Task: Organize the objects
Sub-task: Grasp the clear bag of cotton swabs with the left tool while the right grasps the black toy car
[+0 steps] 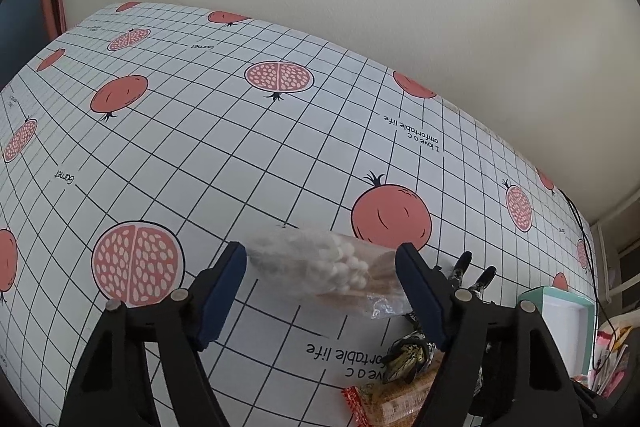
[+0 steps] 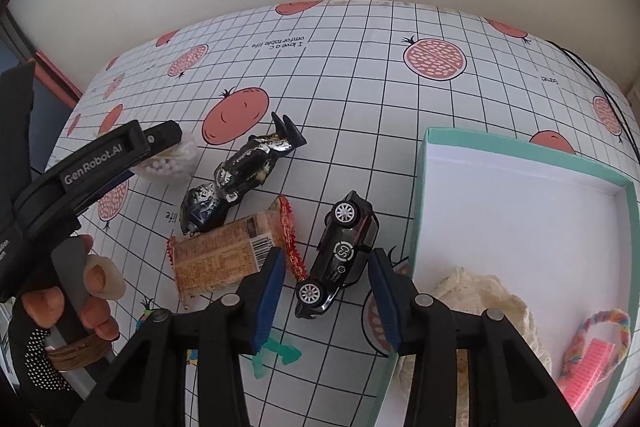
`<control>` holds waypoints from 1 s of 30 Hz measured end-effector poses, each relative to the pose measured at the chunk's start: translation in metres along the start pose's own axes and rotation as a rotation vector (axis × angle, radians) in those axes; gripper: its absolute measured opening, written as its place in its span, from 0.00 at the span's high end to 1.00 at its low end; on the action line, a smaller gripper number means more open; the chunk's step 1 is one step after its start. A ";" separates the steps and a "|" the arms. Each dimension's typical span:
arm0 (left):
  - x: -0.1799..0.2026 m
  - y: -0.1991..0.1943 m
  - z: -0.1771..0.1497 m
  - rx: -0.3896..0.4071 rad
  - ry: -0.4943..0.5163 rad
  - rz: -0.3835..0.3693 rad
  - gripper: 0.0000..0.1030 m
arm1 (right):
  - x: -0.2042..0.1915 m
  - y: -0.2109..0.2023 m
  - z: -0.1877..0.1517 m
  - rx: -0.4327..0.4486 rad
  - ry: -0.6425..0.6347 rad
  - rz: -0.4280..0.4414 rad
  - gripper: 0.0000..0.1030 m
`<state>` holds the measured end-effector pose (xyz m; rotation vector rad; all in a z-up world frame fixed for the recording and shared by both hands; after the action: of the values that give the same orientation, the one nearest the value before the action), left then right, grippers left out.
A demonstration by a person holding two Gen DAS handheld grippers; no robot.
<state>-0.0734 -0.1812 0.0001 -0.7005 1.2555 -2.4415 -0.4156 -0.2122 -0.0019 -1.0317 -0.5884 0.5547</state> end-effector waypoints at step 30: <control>0.029 -0.002 -0.010 -0.041 0.062 0.056 0.50 | 0.013 0.014 0.003 0.015 0.074 0.085 0.72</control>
<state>-0.1033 -0.1869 0.0043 -0.5965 1.3341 -2.4152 -0.4103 -0.1964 -0.0108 -1.0624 -0.4757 0.5920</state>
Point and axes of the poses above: each gripper's, at about its wrist camera, not at the fingertips, and y roughly the way its jaws point, x to its right, z to its top, the point moved 3 cm from there along y, roughly the way its jaws point, and after that the axes turned 2 degrees about -y, right-handed, at the moved point
